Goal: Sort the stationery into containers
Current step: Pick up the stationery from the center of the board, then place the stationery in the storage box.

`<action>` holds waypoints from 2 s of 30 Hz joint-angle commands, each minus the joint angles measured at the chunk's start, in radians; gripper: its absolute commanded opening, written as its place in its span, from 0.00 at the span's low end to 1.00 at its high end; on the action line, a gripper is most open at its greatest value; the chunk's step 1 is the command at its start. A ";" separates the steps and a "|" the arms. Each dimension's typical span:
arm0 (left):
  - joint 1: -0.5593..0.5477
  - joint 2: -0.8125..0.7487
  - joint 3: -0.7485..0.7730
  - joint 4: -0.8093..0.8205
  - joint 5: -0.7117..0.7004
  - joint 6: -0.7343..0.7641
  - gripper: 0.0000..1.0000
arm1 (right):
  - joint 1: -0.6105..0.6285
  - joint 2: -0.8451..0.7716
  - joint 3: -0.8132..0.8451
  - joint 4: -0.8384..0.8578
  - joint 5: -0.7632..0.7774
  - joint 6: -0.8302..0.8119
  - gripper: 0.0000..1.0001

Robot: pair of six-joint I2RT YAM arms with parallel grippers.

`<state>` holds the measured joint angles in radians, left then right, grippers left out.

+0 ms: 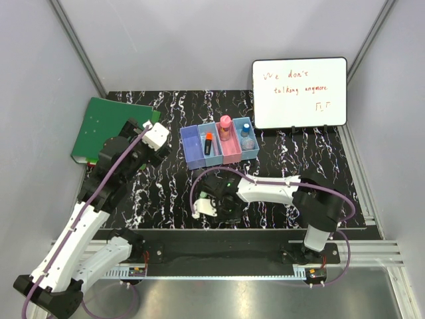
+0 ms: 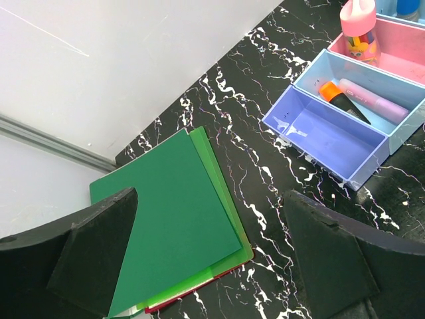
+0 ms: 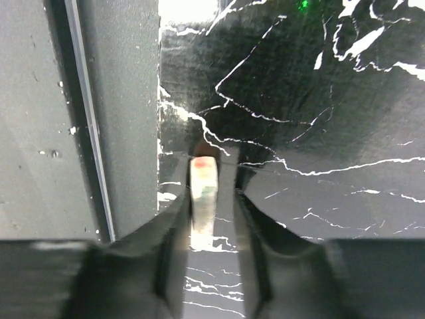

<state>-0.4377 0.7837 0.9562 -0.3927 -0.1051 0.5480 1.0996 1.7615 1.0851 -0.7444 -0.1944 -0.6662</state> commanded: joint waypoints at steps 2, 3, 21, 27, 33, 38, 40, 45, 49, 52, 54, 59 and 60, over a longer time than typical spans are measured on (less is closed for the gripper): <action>-0.003 0.000 0.018 0.072 -0.002 -0.007 0.99 | 0.006 0.010 0.035 0.030 0.019 0.014 0.05; -0.003 -0.001 0.016 0.072 -0.002 -0.006 0.99 | 0.008 0.009 0.035 0.031 0.023 0.014 0.00; -0.003 -0.032 -0.066 0.118 -0.194 -0.094 0.99 | -0.058 -0.094 0.151 0.126 0.291 0.092 0.00; -0.003 -0.046 -0.070 0.130 -0.249 -0.125 0.99 | -0.136 -0.040 0.291 0.135 0.314 0.155 0.00; -0.001 -0.055 -0.074 0.133 -0.278 -0.143 0.99 | -0.175 0.024 0.421 0.151 0.323 0.197 0.00; -0.001 -0.061 -0.074 0.140 -0.291 -0.160 0.99 | -0.184 0.093 0.532 0.168 0.319 0.243 0.00; -0.001 -0.064 -0.076 0.137 -0.283 -0.160 0.99 | -0.185 0.113 0.575 0.169 0.309 0.255 0.00; -0.001 -0.069 -0.070 0.137 -0.281 -0.154 0.99 | -0.199 0.182 0.665 0.177 0.305 0.309 0.00; -0.001 -0.084 -0.076 0.135 -0.268 -0.145 0.99 | -0.213 0.251 0.731 0.188 0.306 0.335 0.00; -0.001 -0.089 -0.079 0.137 -0.255 -0.142 0.99 | -0.221 0.294 0.774 0.195 0.302 0.344 0.00; -0.001 -0.089 -0.080 0.138 -0.255 -0.140 0.99 | -0.224 0.312 0.786 0.204 0.296 0.343 0.00; -0.001 -0.095 -0.074 0.141 -0.249 -0.131 0.99 | -0.230 0.386 0.834 0.221 0.289 0.343 0.00; -0.001 -0.101 -0.074 0.141 -0.246 -0.128 0.99 | -0.234 0.412 0.845 0.227 0.293 0.343 0.00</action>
<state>-0.4374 0.7055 0.8795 -0.3042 -0.3634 0.4107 0.8764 2.1181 1.8565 -0.5659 0.1108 -0.3401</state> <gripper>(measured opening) 0.987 0.051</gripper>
